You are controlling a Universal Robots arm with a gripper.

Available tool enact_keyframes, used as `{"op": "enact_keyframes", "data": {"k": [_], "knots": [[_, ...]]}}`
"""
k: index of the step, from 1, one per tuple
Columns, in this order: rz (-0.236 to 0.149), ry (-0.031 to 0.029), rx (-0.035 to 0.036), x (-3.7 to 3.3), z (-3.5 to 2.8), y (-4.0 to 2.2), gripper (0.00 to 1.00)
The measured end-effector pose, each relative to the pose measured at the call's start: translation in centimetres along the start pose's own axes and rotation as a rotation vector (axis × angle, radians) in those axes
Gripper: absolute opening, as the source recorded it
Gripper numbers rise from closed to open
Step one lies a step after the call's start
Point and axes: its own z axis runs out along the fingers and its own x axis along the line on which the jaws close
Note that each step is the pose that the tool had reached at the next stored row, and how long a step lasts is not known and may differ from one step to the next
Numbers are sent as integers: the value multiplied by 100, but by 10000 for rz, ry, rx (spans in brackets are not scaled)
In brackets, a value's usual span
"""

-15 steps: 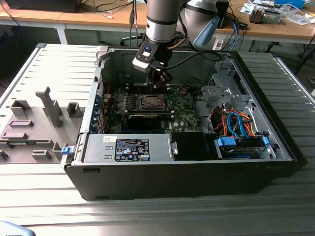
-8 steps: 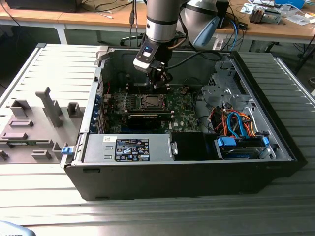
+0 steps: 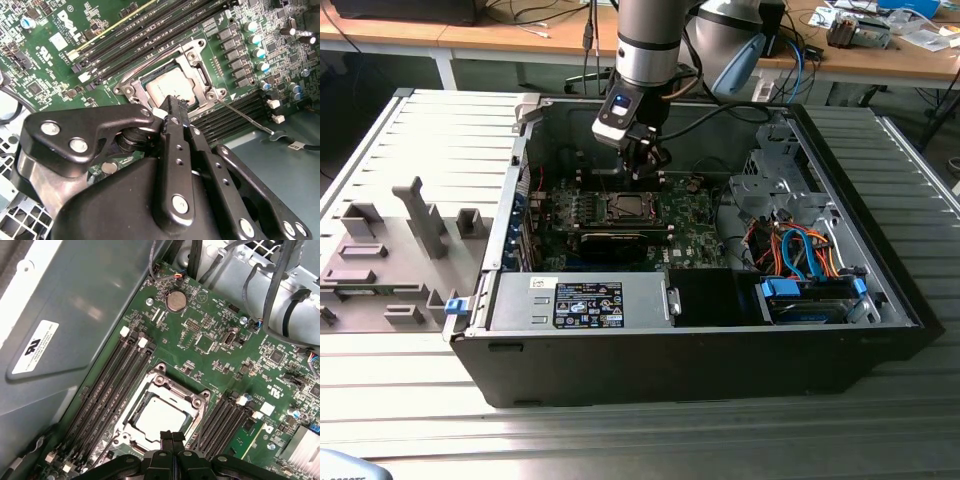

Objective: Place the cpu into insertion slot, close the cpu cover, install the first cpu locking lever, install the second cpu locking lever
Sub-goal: 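Install the first cpu locking lever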

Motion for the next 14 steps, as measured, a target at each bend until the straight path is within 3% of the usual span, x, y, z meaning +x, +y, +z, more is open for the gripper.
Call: {"op": "enact_keyframes", "data": {"k": [14], "knots": [[-448,-21,-12,0,0,0,11]]}}
